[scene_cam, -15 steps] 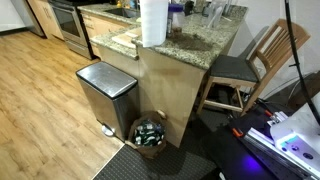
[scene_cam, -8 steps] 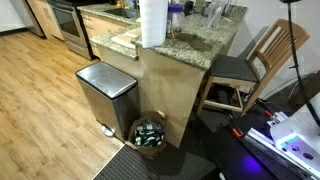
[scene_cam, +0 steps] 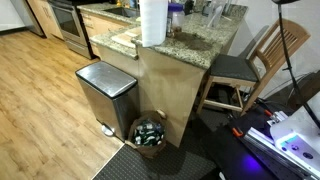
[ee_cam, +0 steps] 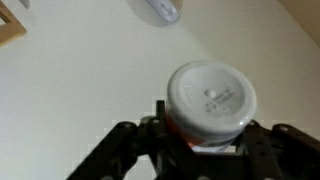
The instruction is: Take the bottle on the tissue roll and put it on the table, then take the object and put it on the bottle
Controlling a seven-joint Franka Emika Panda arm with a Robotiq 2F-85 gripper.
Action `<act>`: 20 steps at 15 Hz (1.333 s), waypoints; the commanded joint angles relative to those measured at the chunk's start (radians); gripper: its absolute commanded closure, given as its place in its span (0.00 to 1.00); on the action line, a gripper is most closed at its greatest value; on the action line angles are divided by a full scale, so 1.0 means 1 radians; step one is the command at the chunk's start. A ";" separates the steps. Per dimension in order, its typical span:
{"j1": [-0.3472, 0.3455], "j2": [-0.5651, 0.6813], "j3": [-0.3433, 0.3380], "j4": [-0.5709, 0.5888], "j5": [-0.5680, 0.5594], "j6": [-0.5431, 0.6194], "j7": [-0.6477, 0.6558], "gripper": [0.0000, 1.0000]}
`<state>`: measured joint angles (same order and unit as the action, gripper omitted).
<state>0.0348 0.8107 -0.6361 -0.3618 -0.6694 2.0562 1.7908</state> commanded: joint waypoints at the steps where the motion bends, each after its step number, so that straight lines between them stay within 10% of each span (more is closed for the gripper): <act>1: 0.013 -0.040 0.075 0.001 0.050 -0.114 0.072 0.75; 2: 0.007 -0.049 0.105 0.001 0.073 -0.118 0.086 0.75; 3: 0.009 -0.025 0.079 0.002 0.021 -0.090 0.065 0.50; 6: 0.008 -0.041 0.109 0.002 0.042 -0.103 0.077 0.50; 7: 0.007 -0.043 0.111 0.002 0.043 -0.104 0.078 0.75; 19: 0.037 -0.107 0.370 0.005 0.367 -0.305 0.306 0.75; 20: 0.054 -0.082 0.329 0.006 0.310 -0.263 0.301 0.50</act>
<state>0.0910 0.7283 -0.3125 -0.3563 -0.3533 1.7923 2.0918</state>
